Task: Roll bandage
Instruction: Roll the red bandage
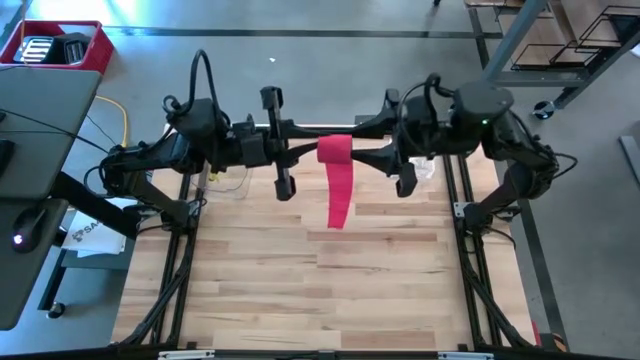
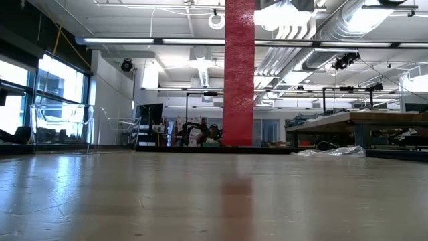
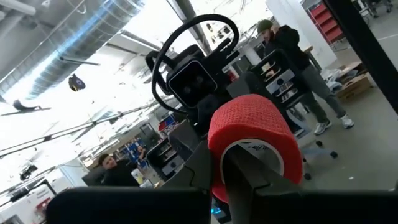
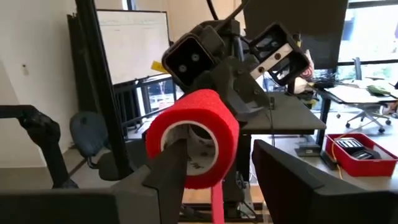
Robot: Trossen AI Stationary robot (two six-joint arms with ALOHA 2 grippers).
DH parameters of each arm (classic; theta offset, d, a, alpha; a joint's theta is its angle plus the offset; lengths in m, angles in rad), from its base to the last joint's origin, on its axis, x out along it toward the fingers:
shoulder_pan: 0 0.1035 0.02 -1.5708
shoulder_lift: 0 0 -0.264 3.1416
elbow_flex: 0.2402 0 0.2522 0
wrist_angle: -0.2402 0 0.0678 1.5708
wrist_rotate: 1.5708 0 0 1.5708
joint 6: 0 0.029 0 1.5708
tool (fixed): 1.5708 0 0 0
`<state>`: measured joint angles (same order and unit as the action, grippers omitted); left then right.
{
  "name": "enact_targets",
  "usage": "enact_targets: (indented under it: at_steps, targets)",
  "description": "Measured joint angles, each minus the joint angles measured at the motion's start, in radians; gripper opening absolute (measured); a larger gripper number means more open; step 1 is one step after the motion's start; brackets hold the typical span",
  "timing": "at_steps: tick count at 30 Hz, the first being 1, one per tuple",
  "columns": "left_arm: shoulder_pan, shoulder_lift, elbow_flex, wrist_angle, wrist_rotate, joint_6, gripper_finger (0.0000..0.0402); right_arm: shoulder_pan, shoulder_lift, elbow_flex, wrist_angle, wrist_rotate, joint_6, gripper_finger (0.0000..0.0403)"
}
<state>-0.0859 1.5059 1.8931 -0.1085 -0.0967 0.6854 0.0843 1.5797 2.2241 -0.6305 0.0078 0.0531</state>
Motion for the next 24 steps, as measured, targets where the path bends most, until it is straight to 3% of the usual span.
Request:
enact_targets:
  at_steps: [6, 10, 14, 24]
  targets:
    - [-0.005, 0.0, 0.0, -0.009, -0.01, -0.046, 0.0017, -0.004, 0.014, 0.001, 0.004, 0.045, -0.046, 0.015]
    - [-0.007, 0.0, 0.0, -0.011, -0.088, -0.236, 0.0033, -0.005, 0.015, 0.001, 0.004, 0.062, -0.149, 0.0081]
    - [-0.005, 0.0, 0.0, -0.018, -0.074, -0.393, 0.0059, 0.004, 0.017, 0.001, 0.003, 0.095, -0.324, 0.0013]
    - [-0.005, 0.0, 0.0, -0.103, -0.018, -0.666, 0.01, 0.102, 0.019, -0.001, -0.002, 0.302, -0.896, 0.0027]
